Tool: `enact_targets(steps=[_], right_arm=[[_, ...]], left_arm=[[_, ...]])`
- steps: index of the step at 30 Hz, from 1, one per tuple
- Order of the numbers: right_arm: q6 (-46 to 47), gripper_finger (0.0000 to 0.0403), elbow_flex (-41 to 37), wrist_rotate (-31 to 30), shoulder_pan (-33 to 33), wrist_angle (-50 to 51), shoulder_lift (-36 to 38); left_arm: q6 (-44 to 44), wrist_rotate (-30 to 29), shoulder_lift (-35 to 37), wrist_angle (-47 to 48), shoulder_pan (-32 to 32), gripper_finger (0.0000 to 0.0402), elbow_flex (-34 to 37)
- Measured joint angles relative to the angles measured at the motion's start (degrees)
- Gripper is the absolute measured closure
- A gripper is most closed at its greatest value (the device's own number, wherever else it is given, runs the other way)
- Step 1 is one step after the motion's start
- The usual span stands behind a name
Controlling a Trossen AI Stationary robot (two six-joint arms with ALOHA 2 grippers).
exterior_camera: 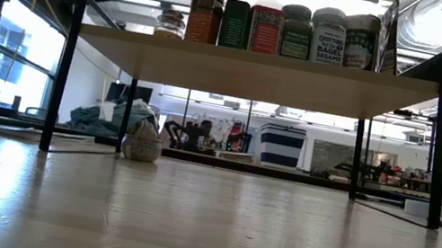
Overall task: Shelf spices
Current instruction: Return to Home Position
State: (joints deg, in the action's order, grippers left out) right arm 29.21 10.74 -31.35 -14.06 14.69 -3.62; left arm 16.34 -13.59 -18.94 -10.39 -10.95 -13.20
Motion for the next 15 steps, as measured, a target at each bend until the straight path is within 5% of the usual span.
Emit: enact_targets(steps=[6, 15], right_arm=[[-15.1, 0.0403, -10.2, 5.8, 7.8, -27.0, 0.0], [-19.4, 0.0403, -10.2, 23.8, 21.6, -23.5, -0.5]], left_arm=[[-3.6, 10.8, 1.0, -1.5, -3.0, 0.0401, 0.5], [-9.4, 16.2, 1.0, 6.4, -7.6, 0.0401, 0.5]])
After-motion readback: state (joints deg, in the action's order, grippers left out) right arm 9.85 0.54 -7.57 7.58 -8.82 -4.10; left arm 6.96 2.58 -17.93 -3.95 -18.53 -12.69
